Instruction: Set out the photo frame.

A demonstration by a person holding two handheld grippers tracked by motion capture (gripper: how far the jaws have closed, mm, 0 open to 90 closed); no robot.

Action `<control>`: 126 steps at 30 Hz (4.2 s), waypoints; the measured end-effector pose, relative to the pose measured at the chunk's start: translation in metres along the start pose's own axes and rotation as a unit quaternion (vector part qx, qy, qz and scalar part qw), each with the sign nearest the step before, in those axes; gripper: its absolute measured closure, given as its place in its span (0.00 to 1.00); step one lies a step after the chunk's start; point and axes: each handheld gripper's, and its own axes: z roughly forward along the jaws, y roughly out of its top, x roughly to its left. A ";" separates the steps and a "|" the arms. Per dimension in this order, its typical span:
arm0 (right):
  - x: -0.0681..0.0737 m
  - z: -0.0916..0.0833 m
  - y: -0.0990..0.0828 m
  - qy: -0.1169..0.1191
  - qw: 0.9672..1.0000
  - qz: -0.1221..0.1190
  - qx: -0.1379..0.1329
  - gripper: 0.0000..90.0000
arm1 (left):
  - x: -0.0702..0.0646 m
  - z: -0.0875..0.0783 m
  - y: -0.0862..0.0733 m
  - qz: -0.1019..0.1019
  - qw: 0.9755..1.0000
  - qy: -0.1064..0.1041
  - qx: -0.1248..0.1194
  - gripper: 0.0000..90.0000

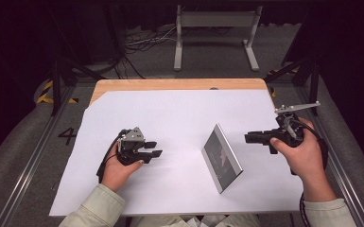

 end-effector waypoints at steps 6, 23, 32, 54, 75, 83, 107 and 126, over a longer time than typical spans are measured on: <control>0.006 0.002 0.006 -0.002 1.000 0.010 0.009 0.79 | 0.001 -0.001 -0.001 -0.006 1.000 0.002 0.001 0.63; 0.025 0.010 0.026 -0.029 0.997 0.042 0.065 0.76 | 0.001 0.000 -0.002 -0.011 1.000 0.006 0.009 0.62; 0.035 0.017 0.033 -0.044 0.992 0.056 0.100 0.72 | 0.000 0.000 -0.002 -0.008 1.000 0.009 0.012 0.61; 0.044 0.041 0.030 -0.052 0.988 0.063 0.128 0.65 | 0.000 0.001 -0.002 -0.002 1.000 0.005 0.012 0.60; 0.043 0.074 0.019 -0.050 0.984 0.065 0.155 0.66 | 0.000 0.001 -0.002 -0.004 1.000 0.004 0.014 0.60; 0.043 0.081 0.016 -0.049 0.984 0.064 0.159 0.66 | 0.000 0.002 -0.002 -0.005 1.000 0.003 0.014 0.60; 0.051 0.081 0.016 -0.083 0.982 0.056 0.159 0.86 | -0.001 0.002 -0.002 -0.006 1.000 0.003 0.014 0.60; 0.049 0.068 0.026 -0.101 0.985 0.038 0.135 0.93 | 0.000 0.000 -0.003 -0.010 1.000 0.005 0.013 0.59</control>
